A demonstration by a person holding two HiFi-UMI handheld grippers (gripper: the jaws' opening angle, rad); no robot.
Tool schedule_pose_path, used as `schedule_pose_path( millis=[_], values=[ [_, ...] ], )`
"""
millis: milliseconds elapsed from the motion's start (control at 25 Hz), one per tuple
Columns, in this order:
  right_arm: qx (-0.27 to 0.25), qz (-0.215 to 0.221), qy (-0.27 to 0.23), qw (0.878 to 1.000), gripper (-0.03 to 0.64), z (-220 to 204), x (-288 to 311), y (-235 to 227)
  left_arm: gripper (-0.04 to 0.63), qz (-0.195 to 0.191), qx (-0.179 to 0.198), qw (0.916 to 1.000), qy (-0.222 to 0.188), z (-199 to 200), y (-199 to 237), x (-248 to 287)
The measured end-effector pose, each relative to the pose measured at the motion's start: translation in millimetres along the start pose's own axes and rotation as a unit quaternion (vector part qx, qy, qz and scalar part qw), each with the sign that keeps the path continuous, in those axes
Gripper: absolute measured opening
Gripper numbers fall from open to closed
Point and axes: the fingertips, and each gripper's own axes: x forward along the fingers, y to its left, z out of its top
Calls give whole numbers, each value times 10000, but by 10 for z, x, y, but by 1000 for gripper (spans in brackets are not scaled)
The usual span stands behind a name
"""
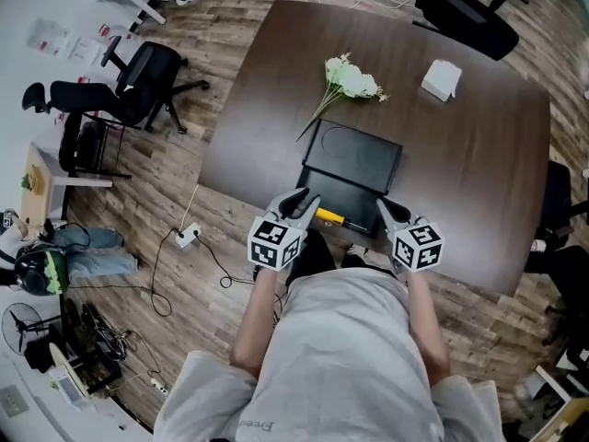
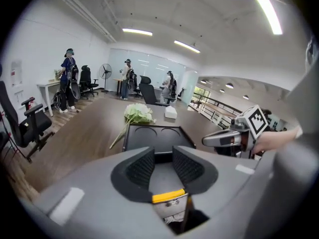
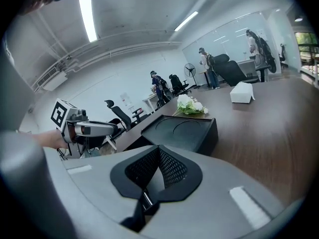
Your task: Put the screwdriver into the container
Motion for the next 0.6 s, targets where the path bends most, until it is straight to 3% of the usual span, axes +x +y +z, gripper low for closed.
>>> schedule_pose_path(
  millis=[360,600],
  values=[
    [-235,298,98,9992,2,-47,39,178,169,447,-617,9965,-346,-170,59,-332],
    [-322,342,40,9989,2,54,49,171,144,472,-701,9956,-401,-164,98,-371]
  ],
)
